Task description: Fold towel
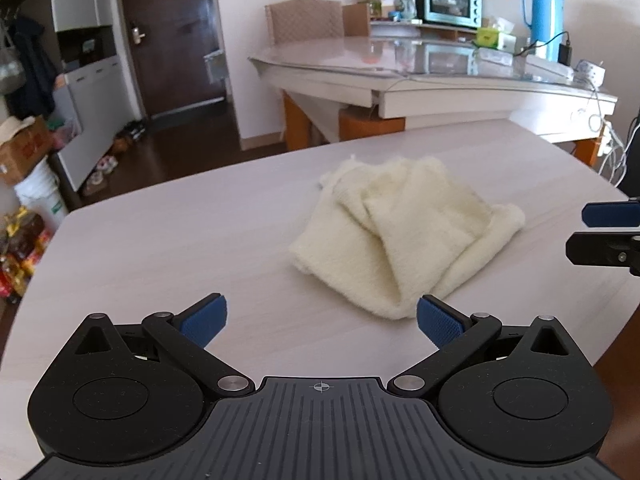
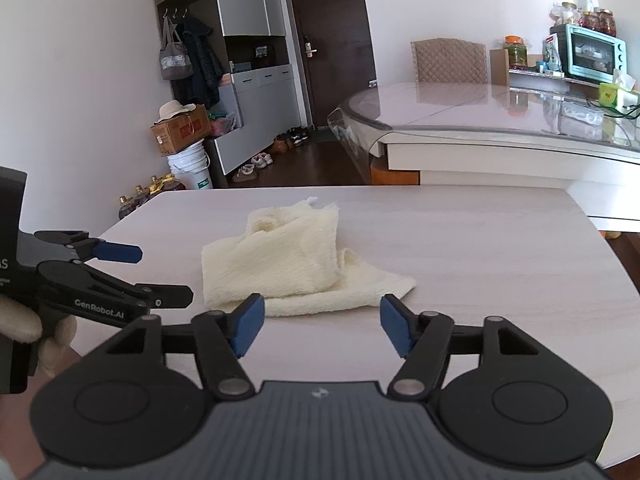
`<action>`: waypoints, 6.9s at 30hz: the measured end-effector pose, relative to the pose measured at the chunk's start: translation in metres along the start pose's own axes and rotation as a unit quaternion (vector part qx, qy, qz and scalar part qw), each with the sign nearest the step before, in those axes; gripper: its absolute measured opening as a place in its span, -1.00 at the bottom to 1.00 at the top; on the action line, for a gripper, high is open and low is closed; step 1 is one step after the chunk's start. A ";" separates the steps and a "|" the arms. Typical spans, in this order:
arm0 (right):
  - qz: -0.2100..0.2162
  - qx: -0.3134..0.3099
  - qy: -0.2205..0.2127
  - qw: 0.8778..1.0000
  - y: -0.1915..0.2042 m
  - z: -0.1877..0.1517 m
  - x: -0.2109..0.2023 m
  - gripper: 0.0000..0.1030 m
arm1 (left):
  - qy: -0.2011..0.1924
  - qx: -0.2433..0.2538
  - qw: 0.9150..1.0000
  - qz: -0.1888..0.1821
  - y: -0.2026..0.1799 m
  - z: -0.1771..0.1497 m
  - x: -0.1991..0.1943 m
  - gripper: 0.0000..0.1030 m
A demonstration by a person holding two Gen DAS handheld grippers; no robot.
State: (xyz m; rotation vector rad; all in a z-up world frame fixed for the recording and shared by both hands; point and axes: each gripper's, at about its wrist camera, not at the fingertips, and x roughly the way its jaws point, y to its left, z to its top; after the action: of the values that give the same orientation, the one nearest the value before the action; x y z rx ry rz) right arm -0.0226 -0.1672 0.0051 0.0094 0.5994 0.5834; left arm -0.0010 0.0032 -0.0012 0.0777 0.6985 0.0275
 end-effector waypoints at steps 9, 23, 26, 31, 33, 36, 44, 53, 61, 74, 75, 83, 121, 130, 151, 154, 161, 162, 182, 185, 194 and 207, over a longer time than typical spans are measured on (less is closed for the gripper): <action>-0.002 -0.009 0.006 1.000 0.009 0.003 0.006 0.64 | -0.008 -0.018 1.000 -0.007 0.017 -0.013 -0.003 1.00; -0.003 -0.012 0.012 1.000 0.007 0.006 0.017 0.68 | 0.013 0.001 1.000 0.007 0.010 0.002 0.001 1.00; -0.002 -0.011 0.014 1.000 0.005 0.006 0.019 0.68 | 0.014 0.001 1.000 0.007 0.010 0.001 0.003 1.00; -0.003 -0.010 0.016 1.000 0.006 0.005 0.023 0.68 | 0.015 0.000 1.000 0.006 0.010 -0.001 0.007 1.00; -0.003 -0.009 0.017 1.000 0.005 0.005 0.023 0.68 | 0.015 0.000 1.000 0.006 0.010 -0.002 0.009 1.00; -0.005 -0.008 0.020 1.000 0.004 0.004 0.027 0.68 | 0.016 0.000 1.000 0.005 0.010 -0.003 0.011 1.00; -0.005 -0.006 0.023 1.000 0.003 0.005 0.029 0.68 | 0.019 -0.002 1.000 0.005 0.011 -0.004 0.016 1.00; -0.001 -0.013 0.025 1.000 0.006 0.010 0.036 0.68 | 0.020 -0.003 1.000 0.009 0.015 -0.005 0.019 1.00; 0.003 -0.015 0.030 0.999 0.004 0.013 0.046 0.68 | 0.025 -0.003 1.000 0.011 0.016 -0.004 0.025 1.00; 0.005 -0.018 0.034 0.999 0.001 0.017 0.056 0.68 | 0.027 0.000 1.000 0.012 0.018 -0.005 0.033 1.00; 0.005 -0.020 0.034 0.999 0.001 0.018 0.057 0.68 | 0.028 0.000 1.000 0.012 0.018 -0.005 0.033 1.00; 0.015 -0.033 0.038 0.999 0.000 0.035 0.072 0.68 | 0.028 -0.002 1.000 0.012 0.023 -0.002 0.037 1.00; 0.065 0.003 0.078 0.995 -0.012 0.067 0.133 -0.78 | 0.021 -0.003 0.999 0.026 0.059 0.004 0.040 1.00; 0.094 -0.022 0.023 0.995 0.019 0.080 0.100 -0.93 | 0.015 0.000 0.999 0.034 0.070 0.000 0.027 1.00; 0.209 -0.187 0.075 0.957 0.136 0.006 0.061 -0.33 | 0.031 0.033 0.999 -0.015 0.097 -0.001 0.001 1.00; 0.154 -0.147 0.049 0.976 0.103 0.011 0.044 -0.20 | 0.042 0.059 0.996 -0.046 0.083 0.002 0.013 1.00; 0.027 -0.103 0.052 0.993 0.038 0.007 0.050 -0.12 | 0.058 0.086 0.991 -0.085 0.076 -0.002 0.041 0.98; 0.018 -0.107 0.054 0.993 0.036 0.005 0.053 -0.12 | 0.058 0.092 0.990 -0.086 0.075 -0.002 0.043 0.98; 0.035 -0.091 0.067 0.993 0.031 0.001 0.055 -0.92 | 0.112 0.091 0.974 -0.175 0.067 0.007 0.047 -0.84; 0.026 -0.095 0.054 0.994 0.031 0.004 0.047 -0.92 | 0.100 0.092 0.978 -0.155 0.071 0.011 0.039 -0.85; -0.004 -0.081 0.040 0.996 0.019 0.004 0.021 -0.93 | 0.111 0.060 0.987 -0.102 0.097 -0.003 0.016 -0.86; 0.023 -0.036 0.042 0.998 0.004 0.011 0.017 -0.27 | 0.101 0.068 0.985 -0.124 0.096 0.041 0.033 0.01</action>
State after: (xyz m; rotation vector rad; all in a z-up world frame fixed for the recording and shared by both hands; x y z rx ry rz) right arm -0.0074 -0.1530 0.0062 -0.0688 0.6602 0.6525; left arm 0.0504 0.0985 0.0169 0.1196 0.9076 -0.2536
